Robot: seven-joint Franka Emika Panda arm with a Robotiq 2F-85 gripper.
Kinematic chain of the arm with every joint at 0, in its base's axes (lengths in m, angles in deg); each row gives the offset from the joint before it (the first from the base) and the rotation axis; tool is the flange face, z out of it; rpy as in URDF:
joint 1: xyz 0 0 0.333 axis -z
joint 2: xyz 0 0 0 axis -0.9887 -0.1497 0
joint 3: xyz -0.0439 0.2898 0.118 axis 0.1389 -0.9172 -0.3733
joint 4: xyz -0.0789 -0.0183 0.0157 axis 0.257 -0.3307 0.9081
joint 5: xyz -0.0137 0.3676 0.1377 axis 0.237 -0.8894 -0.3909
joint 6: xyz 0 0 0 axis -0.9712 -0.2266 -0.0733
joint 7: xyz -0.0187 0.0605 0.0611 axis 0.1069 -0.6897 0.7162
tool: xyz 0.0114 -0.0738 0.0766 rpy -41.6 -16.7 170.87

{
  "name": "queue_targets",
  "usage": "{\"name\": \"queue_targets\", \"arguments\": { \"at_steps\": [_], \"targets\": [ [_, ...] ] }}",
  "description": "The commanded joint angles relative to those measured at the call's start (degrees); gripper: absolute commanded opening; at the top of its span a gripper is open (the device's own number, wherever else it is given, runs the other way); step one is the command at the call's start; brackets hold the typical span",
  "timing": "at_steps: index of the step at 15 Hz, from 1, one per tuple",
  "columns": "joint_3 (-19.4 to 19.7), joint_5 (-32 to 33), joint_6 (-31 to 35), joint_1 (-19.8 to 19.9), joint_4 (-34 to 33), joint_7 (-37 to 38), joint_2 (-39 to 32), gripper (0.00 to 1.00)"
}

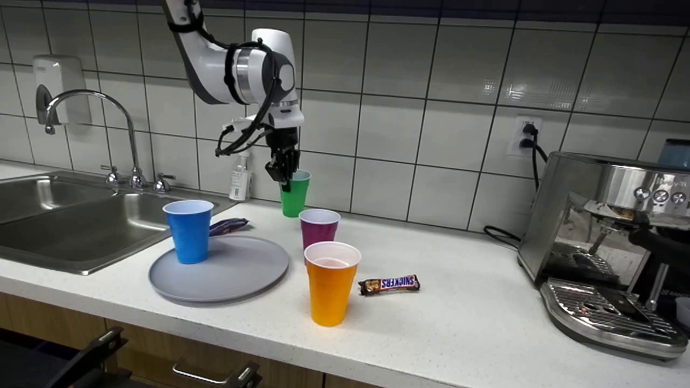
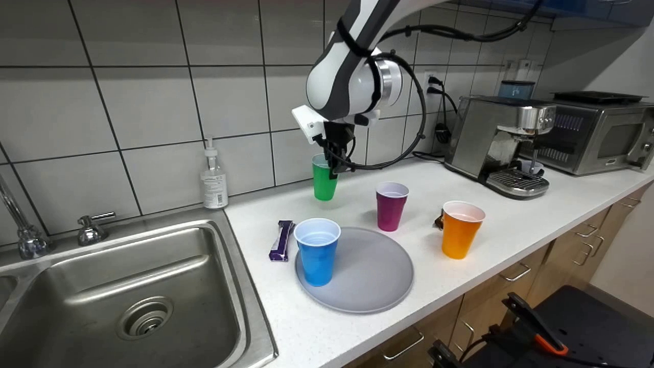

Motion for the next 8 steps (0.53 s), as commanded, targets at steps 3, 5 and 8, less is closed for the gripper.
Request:
{"name": "queue_targets", "arguments": {
  "at_steps": [3, 5, 8],
  "targets": [
    [-3.75, -3.00, -2.79, 2.90, 11.19, -10.45, 13.86, 0.01],
    [-4.06, -3.22, -4.31, 3.27, 14.05, -12.49, 17.75, 0.01],
    [-4.42, -2.36, -7.44, 4.05, 17.10, -14.38, 22.49, 0.01]
  ]
}}
